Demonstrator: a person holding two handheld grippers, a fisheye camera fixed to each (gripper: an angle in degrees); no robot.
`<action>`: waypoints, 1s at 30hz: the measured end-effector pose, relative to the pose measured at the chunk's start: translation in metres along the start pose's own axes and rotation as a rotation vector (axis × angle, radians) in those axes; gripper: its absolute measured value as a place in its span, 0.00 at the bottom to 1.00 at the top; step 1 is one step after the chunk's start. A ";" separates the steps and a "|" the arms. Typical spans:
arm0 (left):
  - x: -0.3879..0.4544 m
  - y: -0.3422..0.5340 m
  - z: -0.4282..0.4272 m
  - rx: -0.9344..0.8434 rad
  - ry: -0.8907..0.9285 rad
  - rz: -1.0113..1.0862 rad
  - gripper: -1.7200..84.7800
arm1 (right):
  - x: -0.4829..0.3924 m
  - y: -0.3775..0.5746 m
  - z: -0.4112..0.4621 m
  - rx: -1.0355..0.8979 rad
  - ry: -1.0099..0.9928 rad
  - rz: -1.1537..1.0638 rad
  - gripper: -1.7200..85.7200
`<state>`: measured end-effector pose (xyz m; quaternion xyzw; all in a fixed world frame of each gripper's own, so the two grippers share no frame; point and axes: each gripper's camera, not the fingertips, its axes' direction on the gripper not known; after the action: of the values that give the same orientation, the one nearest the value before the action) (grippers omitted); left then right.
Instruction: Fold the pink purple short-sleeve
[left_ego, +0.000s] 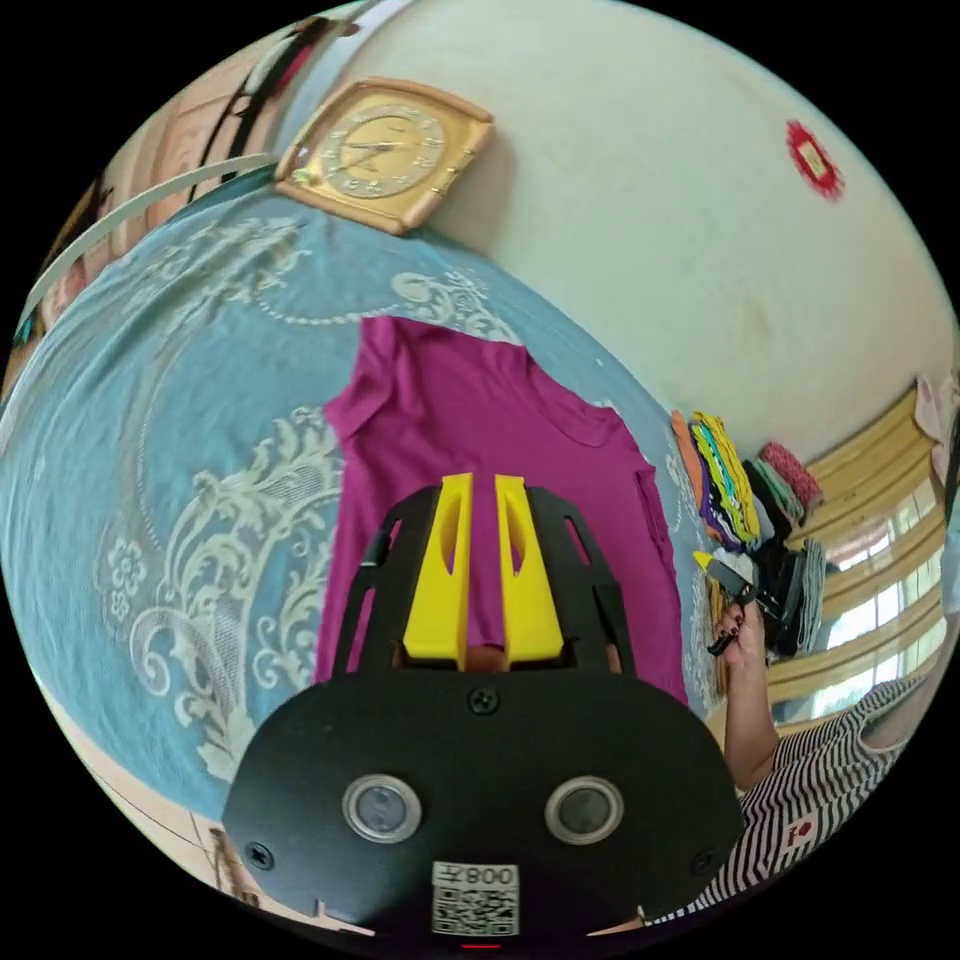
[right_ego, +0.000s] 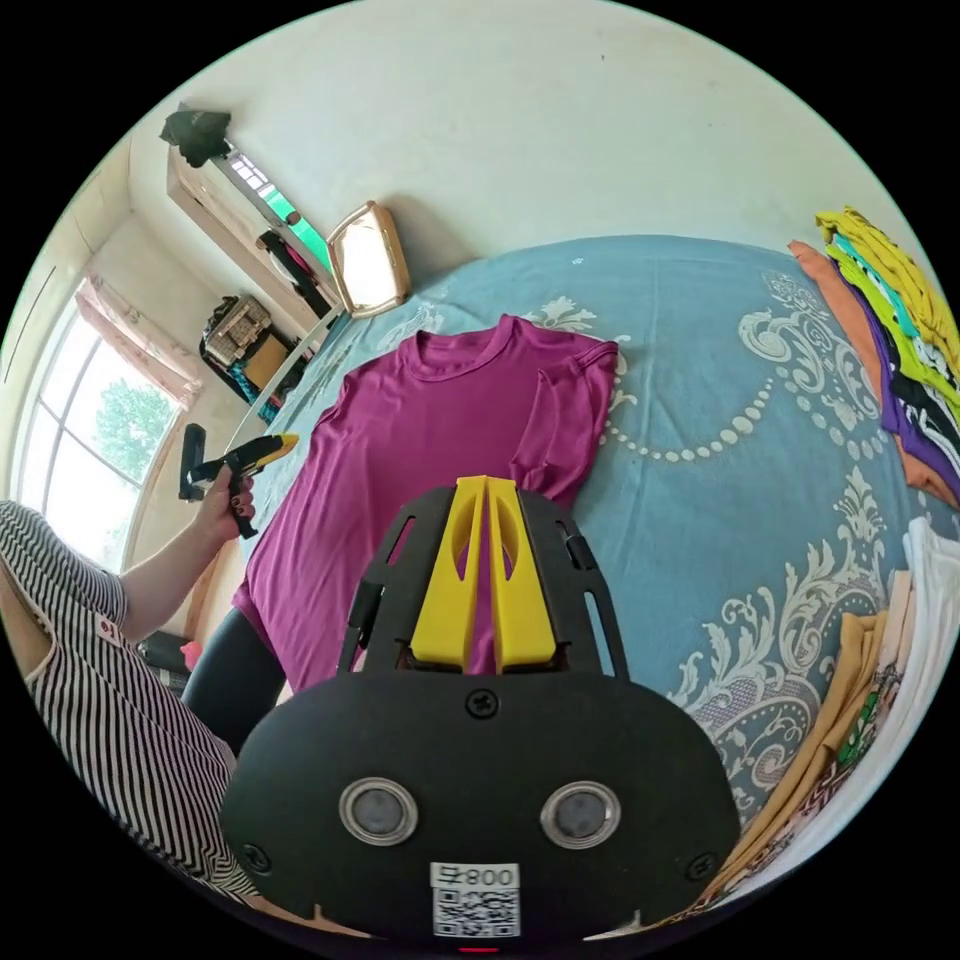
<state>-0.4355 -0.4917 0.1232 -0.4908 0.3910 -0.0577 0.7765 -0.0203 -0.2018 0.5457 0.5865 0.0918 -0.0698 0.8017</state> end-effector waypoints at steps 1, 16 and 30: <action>-0.029 0.015 -0.001 0.033 0.001 -0.050 0.09 | -0.014 -0.012 0.007 -0.018 -0.018 -0.014 0.02; -0.227 0.132 0.099 0.086 0.215 -0.246 0.05 | -0.234 -0.221 0.159 -0.220 -0.121 -0.332 0.04; -0.270 0.210 0.157 0.137 0.262 -0.121 0.04 | -0.435 -0.426 0.326 -0.329 0.045 -0.569 0.09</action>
<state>-0.5787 -0.1444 0.1358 -0.4476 0.4537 -0.1943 0.7457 -0.5159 -0.6392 0.3465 0.4015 0.2795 -0.2622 0.8318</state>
